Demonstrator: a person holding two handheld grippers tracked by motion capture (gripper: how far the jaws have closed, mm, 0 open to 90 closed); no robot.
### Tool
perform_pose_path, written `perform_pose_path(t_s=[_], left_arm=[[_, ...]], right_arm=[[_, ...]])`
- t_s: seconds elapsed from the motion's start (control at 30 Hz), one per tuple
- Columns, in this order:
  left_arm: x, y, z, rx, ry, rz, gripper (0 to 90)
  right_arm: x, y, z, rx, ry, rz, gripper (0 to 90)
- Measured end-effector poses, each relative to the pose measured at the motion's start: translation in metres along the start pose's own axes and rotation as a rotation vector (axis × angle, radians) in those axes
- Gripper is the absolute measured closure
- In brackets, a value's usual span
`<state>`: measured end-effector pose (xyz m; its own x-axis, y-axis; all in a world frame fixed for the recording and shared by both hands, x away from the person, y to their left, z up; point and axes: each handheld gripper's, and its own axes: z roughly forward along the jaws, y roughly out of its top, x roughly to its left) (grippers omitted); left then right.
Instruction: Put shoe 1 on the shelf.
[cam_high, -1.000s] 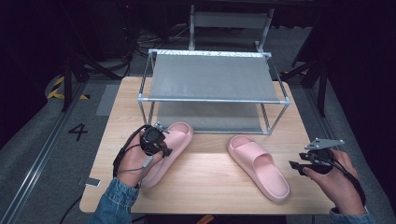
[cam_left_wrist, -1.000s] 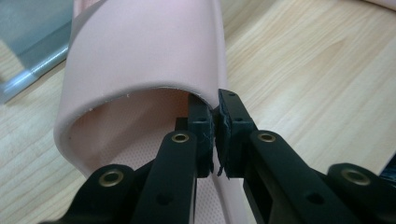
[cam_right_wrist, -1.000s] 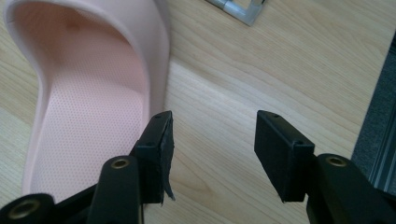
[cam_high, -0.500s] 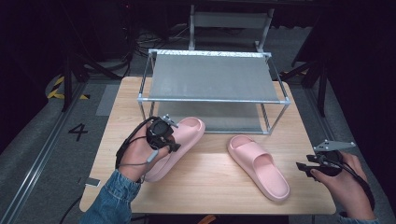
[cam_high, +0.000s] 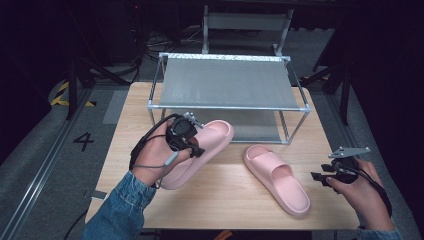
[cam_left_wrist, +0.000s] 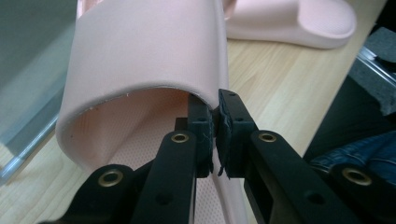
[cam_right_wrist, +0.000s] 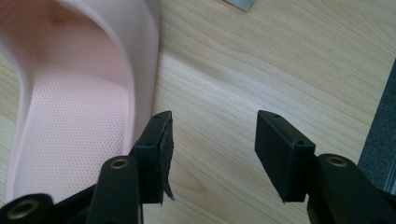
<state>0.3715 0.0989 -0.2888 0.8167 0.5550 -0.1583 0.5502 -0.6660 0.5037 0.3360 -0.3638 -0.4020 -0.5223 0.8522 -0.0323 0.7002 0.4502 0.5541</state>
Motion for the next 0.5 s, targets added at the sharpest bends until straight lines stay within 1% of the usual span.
perform_pose_path(t_s=[0.07, 0.13, 0.17, 0.27, 0.3, 0.5], left_arm=[[-0.001, 0.003, -0.003, 0.001, -0.003, 0.007, 84.9], [-0.006, 0.01, -0.009, 0.005, -0.001, 0.024, 84.9], [-0.006, 0.01, -0.009, 0.005, -0.001, 0.024, 84.9], [-0.011, 0.018, -0.017, 0.011, 0.0, 0.045, 84.9], [-0.013, 0.02, -0.02, 0.009, -0.002, 0.043, 84.8], [-0.019, 0.031, -0.036, 0.006, 0.004, 0.07, 84.8]], right_arm=[[0.0, 0.0, 0.0, 0.0, 0.003, 0.0, 47.9], [-0.002, -0.001, 0.0, -0.002, 0.003, 0.002, 47.9], [-0.002, -0.001, 0.0, -0.002, 0.003, 0.002, 47.9], [-0.004, -0.003, -0.001, -0.009, 0.001, 0.007, 47.9], [-0.004, -0.003, -0.002, -0.007, 0.001, 0.011, 48.0], [-0.008, -0.005, -0.01, -0.028, -0.011, 0.026, 47.9]])
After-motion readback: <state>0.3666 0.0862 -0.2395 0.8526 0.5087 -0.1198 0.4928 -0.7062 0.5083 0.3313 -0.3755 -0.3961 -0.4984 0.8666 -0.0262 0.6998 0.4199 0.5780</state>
